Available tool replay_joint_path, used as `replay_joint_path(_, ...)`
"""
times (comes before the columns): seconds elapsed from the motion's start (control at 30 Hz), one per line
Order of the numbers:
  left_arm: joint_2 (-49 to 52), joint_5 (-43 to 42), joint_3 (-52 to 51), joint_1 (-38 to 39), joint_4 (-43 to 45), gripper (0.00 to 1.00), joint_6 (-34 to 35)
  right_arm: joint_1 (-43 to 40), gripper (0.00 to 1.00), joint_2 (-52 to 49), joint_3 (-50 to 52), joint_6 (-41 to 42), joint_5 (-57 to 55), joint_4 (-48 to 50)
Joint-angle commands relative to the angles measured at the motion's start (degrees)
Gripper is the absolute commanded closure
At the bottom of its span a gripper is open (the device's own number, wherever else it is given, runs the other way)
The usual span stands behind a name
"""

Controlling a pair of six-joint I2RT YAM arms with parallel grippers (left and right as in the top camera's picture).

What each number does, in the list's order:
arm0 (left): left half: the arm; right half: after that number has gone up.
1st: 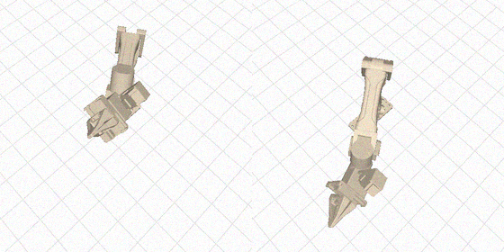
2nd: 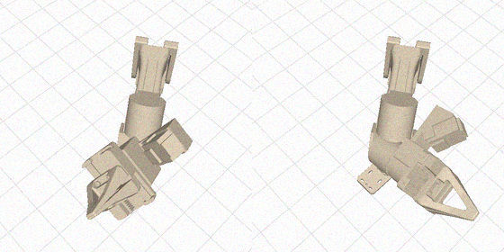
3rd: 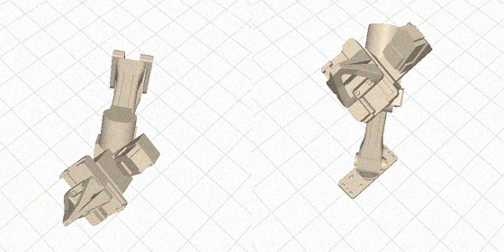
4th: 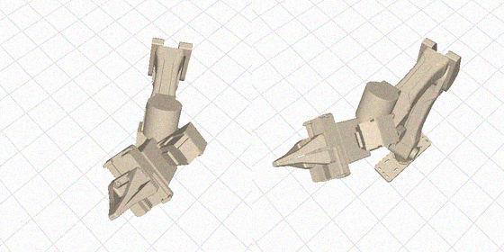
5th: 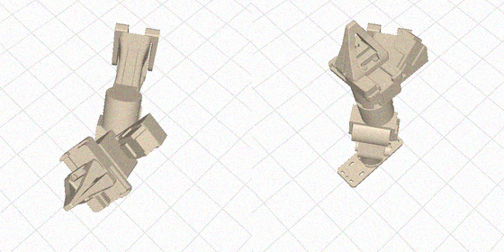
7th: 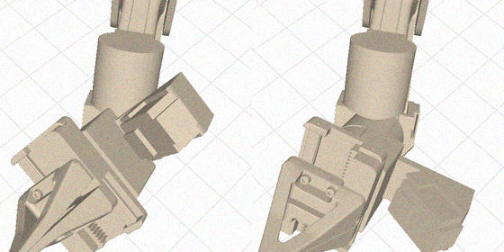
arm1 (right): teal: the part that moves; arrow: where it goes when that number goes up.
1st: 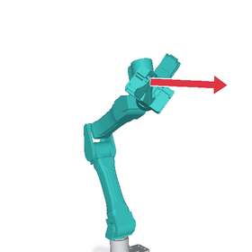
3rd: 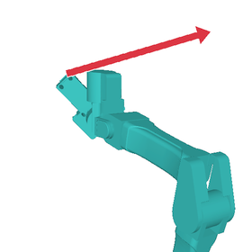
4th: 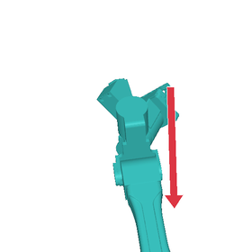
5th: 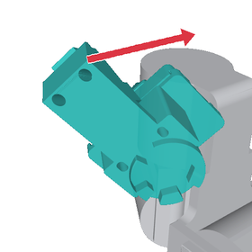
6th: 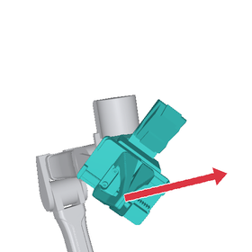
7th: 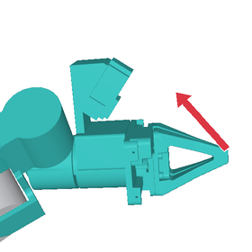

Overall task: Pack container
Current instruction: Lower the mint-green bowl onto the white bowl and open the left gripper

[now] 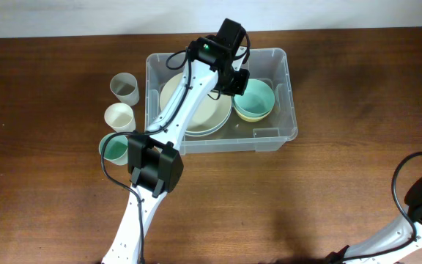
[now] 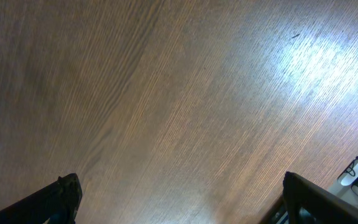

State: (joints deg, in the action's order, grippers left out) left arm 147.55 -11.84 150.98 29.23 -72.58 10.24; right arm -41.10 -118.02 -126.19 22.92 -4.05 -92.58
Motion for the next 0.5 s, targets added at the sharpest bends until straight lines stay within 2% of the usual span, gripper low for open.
replay_joint_path(0.0, 0.8, -1.5, 1.0, 0.0, -0.5, 0.99, -1.1, 0.2, 0.01, 0.4, 0.3, 0.0, -0.5, 0.0)
replay_joint_path(0.47, 1.6, -3.0, 0.9, 0.0, -0.5, 0.99, -1.1, 0.2, 0.01, 0.4, 0.3, 0.0, -0.5, 0.0)
